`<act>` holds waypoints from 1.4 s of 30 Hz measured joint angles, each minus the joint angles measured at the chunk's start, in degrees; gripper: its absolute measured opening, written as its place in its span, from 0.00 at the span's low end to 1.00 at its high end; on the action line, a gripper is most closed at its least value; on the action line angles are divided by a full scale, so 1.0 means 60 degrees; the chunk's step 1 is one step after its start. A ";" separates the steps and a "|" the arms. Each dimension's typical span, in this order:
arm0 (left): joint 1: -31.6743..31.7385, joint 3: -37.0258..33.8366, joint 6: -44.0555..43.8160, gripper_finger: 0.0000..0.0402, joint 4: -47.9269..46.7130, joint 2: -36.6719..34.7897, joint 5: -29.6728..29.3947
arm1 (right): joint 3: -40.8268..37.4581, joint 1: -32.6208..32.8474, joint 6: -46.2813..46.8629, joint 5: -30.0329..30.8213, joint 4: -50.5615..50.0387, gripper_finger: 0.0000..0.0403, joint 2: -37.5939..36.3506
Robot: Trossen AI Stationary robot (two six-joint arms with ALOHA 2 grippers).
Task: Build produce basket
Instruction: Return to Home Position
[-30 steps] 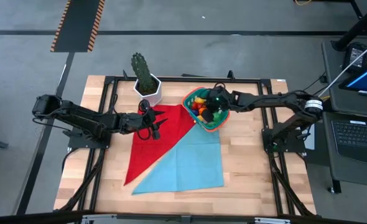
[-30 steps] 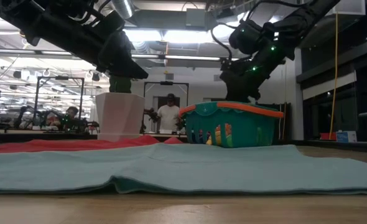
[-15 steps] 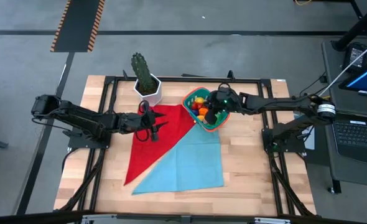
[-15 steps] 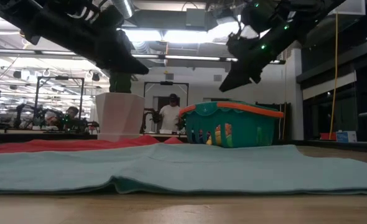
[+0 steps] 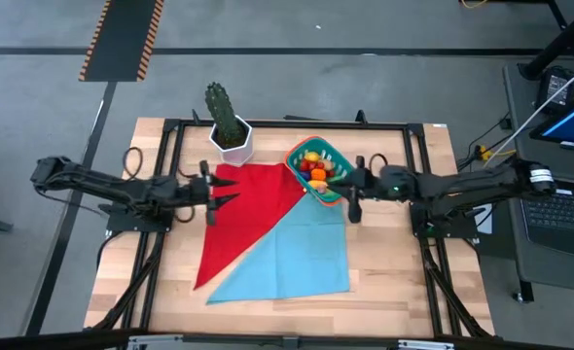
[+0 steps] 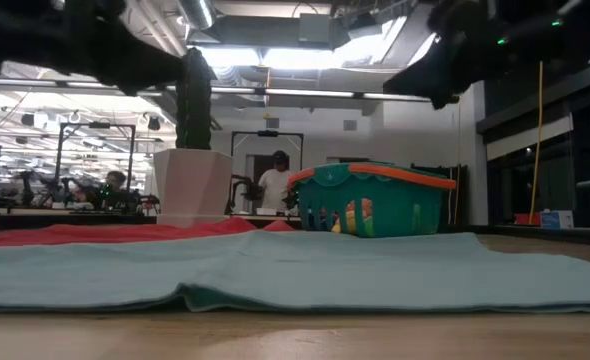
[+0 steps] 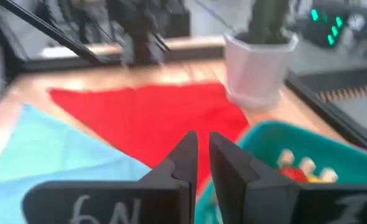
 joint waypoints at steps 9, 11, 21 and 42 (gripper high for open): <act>-0.0061 -0.1531 0.0649 0.39 -0.0001 -0.3410 -0.0036 | -0.0741 0.0750 -0.0037 0.0004 0.0820 0.11 -0.1130; 0.0027 -0.1790 0.0653 0.39 -0.0032 -0.3881 -0.0058 | -0.0737 0.0870 -0.0042 0.0006 0.0836 0.11 -0.1127; 0.1139 -0.1811 0.0772 0.38 -0.0856 -0.4444 0.1699 | -0.0737 0.1511 -0.0330 -0.0061 0.1545 0.11 -0.1101; 0.2732 -0.1811 0.0630 0.39 -0.1601 -0.4424 0.3717 | -0.3464 0.0968 -0.0718 -0.0022 0.1568 0.11 -0.5165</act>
